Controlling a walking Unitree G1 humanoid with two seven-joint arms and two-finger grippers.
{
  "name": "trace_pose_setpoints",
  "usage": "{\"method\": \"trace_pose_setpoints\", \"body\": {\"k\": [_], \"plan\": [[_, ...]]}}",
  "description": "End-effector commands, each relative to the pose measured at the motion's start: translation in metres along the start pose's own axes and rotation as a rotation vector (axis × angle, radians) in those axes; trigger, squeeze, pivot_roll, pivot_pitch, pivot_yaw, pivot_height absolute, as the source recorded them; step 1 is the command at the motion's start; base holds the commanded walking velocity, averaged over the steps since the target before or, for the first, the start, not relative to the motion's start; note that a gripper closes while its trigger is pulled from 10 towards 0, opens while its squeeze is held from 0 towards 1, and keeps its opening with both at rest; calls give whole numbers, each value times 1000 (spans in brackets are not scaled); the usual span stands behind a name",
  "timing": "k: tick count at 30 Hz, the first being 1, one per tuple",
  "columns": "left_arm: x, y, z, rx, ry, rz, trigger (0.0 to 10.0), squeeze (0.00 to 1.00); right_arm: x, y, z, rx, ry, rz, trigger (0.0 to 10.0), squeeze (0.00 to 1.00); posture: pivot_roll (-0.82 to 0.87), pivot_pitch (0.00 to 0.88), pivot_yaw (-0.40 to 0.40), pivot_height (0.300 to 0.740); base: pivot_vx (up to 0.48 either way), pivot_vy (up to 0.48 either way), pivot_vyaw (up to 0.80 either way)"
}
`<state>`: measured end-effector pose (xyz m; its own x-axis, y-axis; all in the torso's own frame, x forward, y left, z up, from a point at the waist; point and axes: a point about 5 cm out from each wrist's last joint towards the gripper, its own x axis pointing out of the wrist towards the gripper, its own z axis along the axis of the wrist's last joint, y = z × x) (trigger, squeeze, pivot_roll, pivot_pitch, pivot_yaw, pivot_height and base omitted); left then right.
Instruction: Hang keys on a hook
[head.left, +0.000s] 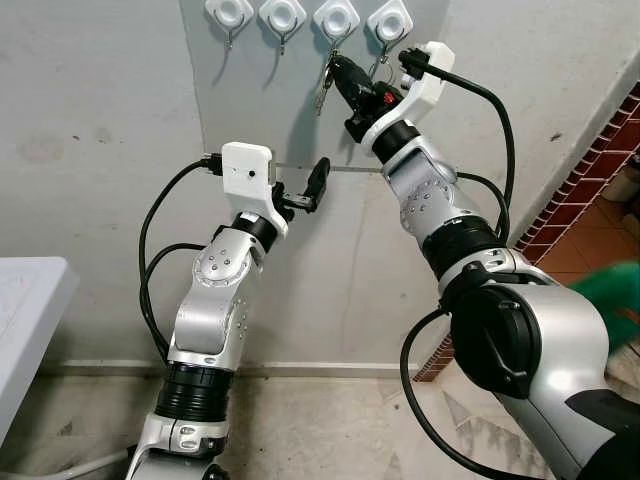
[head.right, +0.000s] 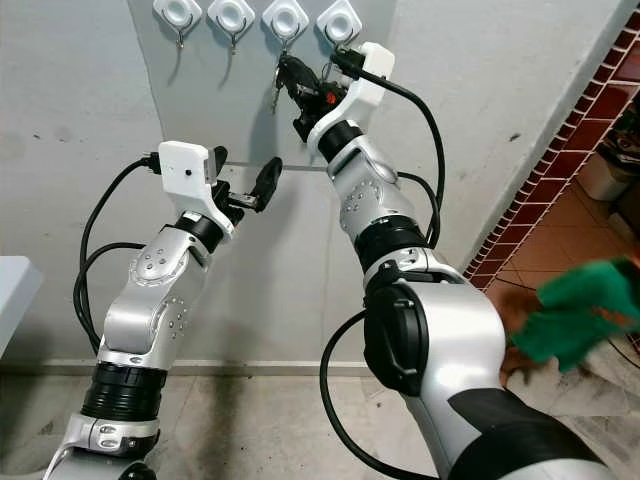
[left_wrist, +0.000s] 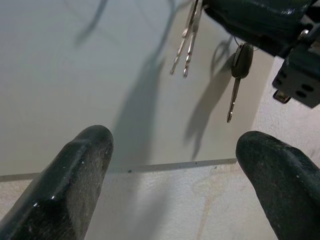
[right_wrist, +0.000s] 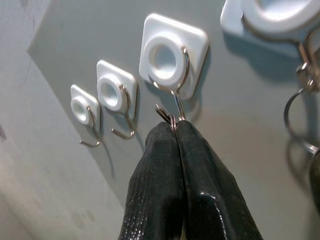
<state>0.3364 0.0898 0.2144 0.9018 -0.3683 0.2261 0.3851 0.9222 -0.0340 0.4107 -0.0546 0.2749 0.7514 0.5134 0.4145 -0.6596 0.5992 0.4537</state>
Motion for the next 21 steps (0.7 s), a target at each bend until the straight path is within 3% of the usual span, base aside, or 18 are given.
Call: {"method": "trace_pose_setpoints", "body": {"k": [1,10,11,12,13,21], "plan": [[2,-3,10,6,-33,-5,10000,0,-1,0,-4,-11,38,17,10000,0,42,43,-82,740,0,0,0],[2,-2,11,7,-35,-1,10000,0,-4,-1,-11,-16,57,15,10000,0,43,35,-82,740,0,0,0],[2,-2,11,6,-36,0,10000,0,-4,-1,-11,-15,56,18,10000,102,43,34,-81,740,0,0,0],[2,-2,11,6,-36,0,10000,0,-4,-2,-11,-21,54,17,10000,788,42,33,-81,740,0,0,0],[2,-2,10,6,-36,0,10000,0,-5,-2,-11,-24,53,15,10000,1000,42,33,-81,740,0,0,0],[2,-3,10,3,-38,8,10000,0,-9,-6,-13,-82,49,5,10000,1000,41,22,-81,740,0,0,0]]}}
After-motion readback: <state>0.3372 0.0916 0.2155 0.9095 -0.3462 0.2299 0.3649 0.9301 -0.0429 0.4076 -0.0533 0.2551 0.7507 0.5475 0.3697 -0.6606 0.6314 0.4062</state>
